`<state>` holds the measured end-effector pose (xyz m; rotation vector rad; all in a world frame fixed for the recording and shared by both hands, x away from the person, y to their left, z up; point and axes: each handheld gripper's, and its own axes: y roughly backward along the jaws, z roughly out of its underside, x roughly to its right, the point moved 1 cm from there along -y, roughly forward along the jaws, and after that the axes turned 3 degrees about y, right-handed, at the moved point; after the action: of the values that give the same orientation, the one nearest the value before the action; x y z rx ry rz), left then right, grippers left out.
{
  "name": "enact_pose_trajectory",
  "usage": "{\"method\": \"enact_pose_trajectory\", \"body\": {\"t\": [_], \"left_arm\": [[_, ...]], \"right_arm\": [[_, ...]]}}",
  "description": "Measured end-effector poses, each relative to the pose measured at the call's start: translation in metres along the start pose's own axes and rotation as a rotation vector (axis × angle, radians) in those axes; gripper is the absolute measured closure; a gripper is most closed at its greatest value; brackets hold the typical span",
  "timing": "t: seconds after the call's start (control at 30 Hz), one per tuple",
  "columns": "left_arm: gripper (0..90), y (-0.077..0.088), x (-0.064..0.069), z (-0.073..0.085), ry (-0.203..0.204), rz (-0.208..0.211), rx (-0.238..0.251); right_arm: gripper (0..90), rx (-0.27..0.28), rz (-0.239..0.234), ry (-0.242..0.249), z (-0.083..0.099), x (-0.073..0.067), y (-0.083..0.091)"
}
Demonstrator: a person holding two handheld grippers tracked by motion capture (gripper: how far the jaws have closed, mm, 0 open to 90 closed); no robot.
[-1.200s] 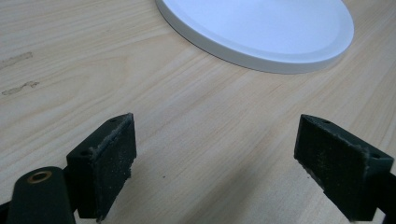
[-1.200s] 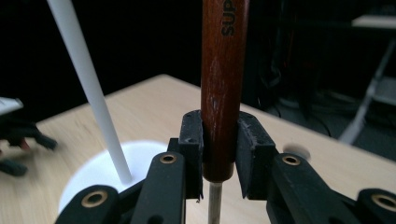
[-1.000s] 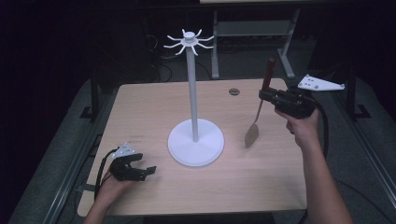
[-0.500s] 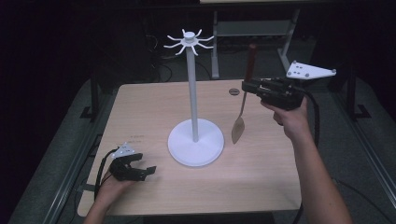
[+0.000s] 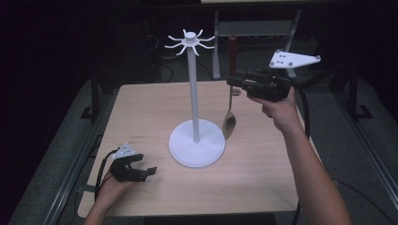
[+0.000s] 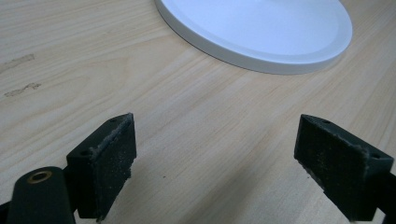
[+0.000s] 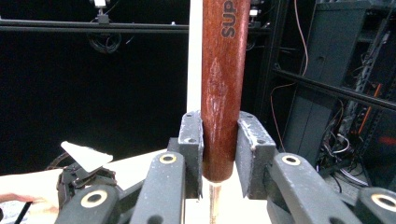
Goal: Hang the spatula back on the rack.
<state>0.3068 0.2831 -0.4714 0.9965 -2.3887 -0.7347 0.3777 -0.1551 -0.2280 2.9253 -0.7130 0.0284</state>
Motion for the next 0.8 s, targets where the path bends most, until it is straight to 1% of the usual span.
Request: {"method": "enact_pose_trajectory", "body": {"t": [0.07, 0.4, 0.6, 0.8], "left_arm": [[12.5, 0.0, 0.0, 0.0, -0.004, -0.001, 0.0], [12.5, 0.0, -0.001, 0.0, -0.005, 0.0, 0.0], [12.5, 0.001, -0.001, 0.0, -0.008, -0.001, 0.0], [12.5, 0.001, -0.001, 0.0, -0.007, 0.0, 0.0]], "right_arm": [[73.8, -0.007, -0.012, 0.003, -0.001, -0.001, -0.008], [73.7, -0.027, -0.031, 0.009, -0.001, -0.006, -0.026], [73.7, -0.028, -0.028, 0.013, -0.003, -0.006, -0.031], [73.6, -0.054, -0.018, 0.019, -0.003, -0.005, -0.041]]}}
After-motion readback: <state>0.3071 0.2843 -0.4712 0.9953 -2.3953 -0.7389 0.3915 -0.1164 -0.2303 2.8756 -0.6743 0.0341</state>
